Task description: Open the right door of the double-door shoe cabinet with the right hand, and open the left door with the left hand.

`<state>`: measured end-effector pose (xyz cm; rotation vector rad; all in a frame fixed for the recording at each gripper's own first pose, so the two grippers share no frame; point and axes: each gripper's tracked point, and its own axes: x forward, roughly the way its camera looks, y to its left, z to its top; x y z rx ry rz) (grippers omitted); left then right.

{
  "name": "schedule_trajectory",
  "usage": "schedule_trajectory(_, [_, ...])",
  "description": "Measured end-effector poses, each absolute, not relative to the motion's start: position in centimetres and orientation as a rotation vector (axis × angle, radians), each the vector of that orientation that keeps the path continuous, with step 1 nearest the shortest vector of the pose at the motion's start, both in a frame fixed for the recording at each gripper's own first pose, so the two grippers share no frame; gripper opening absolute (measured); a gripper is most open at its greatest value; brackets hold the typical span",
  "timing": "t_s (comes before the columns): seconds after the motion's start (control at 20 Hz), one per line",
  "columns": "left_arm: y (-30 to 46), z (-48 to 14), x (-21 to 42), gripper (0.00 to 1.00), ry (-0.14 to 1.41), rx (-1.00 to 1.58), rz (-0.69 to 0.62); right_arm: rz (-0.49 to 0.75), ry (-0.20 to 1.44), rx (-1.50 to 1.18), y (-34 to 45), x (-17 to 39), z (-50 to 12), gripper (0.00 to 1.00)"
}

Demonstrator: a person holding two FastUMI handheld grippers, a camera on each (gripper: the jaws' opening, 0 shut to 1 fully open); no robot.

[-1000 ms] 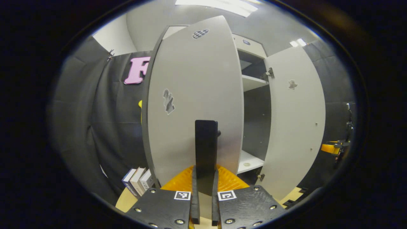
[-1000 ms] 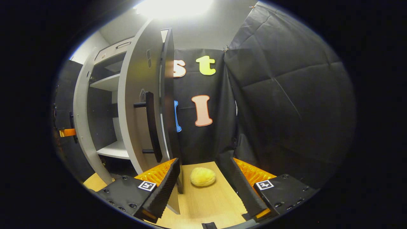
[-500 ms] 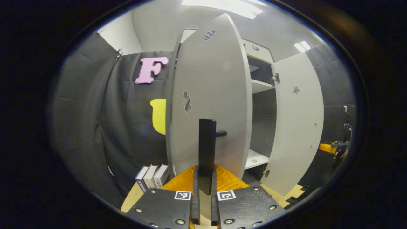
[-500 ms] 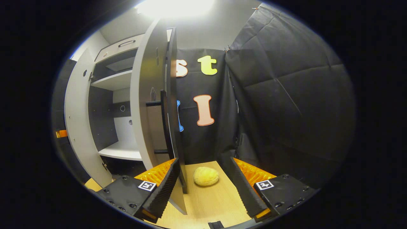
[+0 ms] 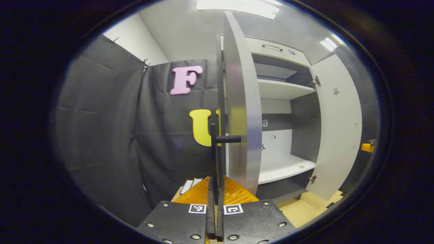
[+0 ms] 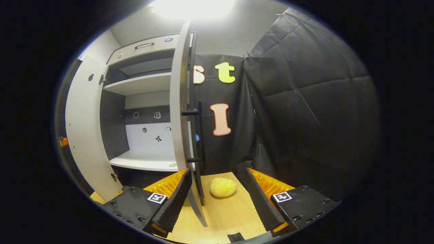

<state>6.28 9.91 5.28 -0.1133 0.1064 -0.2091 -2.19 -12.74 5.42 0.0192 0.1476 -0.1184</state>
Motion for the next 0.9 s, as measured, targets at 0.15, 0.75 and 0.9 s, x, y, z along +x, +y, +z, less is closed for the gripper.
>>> schedule_trajectory(0.15, [9.5,4.8,6.3,0.0,0.106,-0.168,-0.249,-0.135,0.137,0.011,-11.6,-3.5,5.8,0.98])
schedule_trajectory(0.75, [9.1,4.6,-2.7,0.04,0.08,-0.114,-0.059,-0.005,0.061,0.004,-8.9,-4.0,7.0,0.98])
schedule_trajectory(0.9, [8.6,4.1,-6.3,0.0,0.075,-0.044,0.022,-0.023,0.032,-0.009,-9.8,-4.8,6.6,0.98])
